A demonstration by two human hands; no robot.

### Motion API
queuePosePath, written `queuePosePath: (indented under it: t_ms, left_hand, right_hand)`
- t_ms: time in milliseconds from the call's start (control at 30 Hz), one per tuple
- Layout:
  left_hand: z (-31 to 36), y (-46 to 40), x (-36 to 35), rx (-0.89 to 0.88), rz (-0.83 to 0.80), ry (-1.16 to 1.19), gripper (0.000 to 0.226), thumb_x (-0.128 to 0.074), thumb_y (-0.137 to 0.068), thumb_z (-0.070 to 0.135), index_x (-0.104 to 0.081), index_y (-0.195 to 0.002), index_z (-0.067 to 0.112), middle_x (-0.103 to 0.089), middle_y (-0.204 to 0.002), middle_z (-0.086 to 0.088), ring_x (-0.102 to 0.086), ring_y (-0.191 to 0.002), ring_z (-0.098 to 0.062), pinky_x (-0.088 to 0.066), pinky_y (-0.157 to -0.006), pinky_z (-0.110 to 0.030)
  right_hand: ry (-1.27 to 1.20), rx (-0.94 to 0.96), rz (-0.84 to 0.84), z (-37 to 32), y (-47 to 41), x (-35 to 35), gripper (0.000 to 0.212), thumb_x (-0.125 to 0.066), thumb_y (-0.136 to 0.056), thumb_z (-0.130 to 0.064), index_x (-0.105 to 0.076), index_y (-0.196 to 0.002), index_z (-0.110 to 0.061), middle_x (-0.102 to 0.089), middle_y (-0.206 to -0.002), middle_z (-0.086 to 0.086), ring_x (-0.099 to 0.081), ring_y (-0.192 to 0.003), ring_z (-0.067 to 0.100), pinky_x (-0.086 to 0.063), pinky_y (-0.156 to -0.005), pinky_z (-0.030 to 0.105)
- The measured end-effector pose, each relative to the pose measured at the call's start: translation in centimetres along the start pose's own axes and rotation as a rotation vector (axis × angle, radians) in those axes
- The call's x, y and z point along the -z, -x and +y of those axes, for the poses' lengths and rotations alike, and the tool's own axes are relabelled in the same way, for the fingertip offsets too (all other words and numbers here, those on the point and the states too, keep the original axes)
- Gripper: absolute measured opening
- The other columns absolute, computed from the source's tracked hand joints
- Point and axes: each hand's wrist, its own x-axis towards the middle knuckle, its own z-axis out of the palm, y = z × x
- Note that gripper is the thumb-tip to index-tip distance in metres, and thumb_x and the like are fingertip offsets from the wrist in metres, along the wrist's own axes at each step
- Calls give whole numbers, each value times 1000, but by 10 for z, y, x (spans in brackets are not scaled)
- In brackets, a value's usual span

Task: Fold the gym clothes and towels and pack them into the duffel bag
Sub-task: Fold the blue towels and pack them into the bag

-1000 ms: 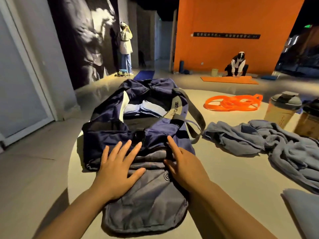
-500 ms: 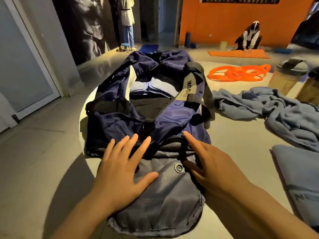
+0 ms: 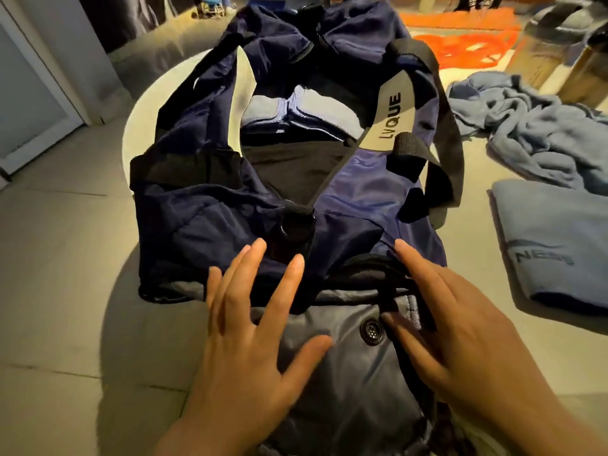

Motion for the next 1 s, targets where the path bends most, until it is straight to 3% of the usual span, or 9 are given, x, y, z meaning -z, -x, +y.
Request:
queuePosePath:
  t_ms: [100, 233, 367, 500, 600, 700, 767, 867, 1000]
  left_hand:
    - [8, -13, 4, -36, 24, -26, 62, -32, -96, 58, -35, -144, 19, -17, -154, -12, -10, -147, -25, 2, -120, -40]
    - [33, -35, -1, -231, 47, -34, 57, -33, -97, 56, -39, -141, 20, -28, -151, -9, -22, -144, -27, -5, -120, -47]
    - [63, -54, -22, -414, 9, 95, 46, -37, -96, 52, -46, -134, 27, -31, -151, -3, -29, -141, -22, -13, -119, -44]
    - [98, -72, -41, -567, -67, 225, 38, -29, -100, 49, -48, -128, 33, -39, -145, 1, -30, -135, -17, -31, -111, -45]
    - [117, -86, -48, -498, -335, 355, 40, -32, -93, 57, -46, -128, 44, -42, -142, 11, -43, -123, -9, -54, -85, -36]
    - [137, -98, -50, -248, -501, 422, 63, -14, -67, 83, -10, -129, 72, 0, -146, 42, -29, -124, 12, -42, -91, -8]
    - [144, -98, -52, -191, -552, 329, 80, -1, -48, 92, 18, -124, 73, 25, -140, 41, -10, -136, 10, -26, -103, -10]
    - [151, -102, -58, -237, -581, 201, 86, -6, -62, 86, 16, -140, 56, 9, -153, 25, -7, -141, -2, -20, -111, -19]
    - [156, -109, -62, -250, -566, 125, 85, -27, -80, 77, 10, -148, 41, -18, -148, 20, -19, -132, -4, -23, -107, -19]
  right_hand:
    - [-67, -3, -11, -1, -3, 2, 71, -42, -88, -53, -25, -151, -25, -56, -123, -8, -47, -100, 4, -31, -80, 9]
    - [-295, -60, 101, 5, 1, 21, 61, -44, -88, -58, -27, -144, -44, -44, -120, -38, -44, -107, -12, -36, -87, 2]
    - [-51, -127, 424, 56, -7, 54, 44, -47, -89, -47, -52, -128, -26, -51, -108, -18, -40, -94, -10, -37, -76, 3]
    - [88, -445, 124, 129, -15, 68, 61, -37, -89, -65, -45, -137, -29, -47, -139, -5, -42, -120, 8, -37, -95, 22]
    - [206, -438, -21, 139, -4, 58, 83, -8, -81, -78, -31, -147, -33, -34, -150, -5, -31, -134, 15, -27, -108, 30]
    - [122, -465, -86, 115, 16, 58, 81, -2, -76, -78, -14, -148, -44, -14, -156, -17, -15, -141, 5, -15, -113, 23]
    - [56, -480, -77, 98, 35, 56, 75, 0, -78, -76, -16, -147, -49, -14, -156, -21, -15, -141, 2, -11, -110, 18]
    - [-101, -407, 35, 91, 61, 63, 57, -21, -89, -70, -38, -139, -49, -42, -142, -25, -38, -129, -5, -24, -100, 4]
    - [-292, -387, 30, 110, 77, 91, 46, -49, -81, -57, -45, -126, -53, -49, -127, -36, -48, -117, -11, -39, -92, 9]
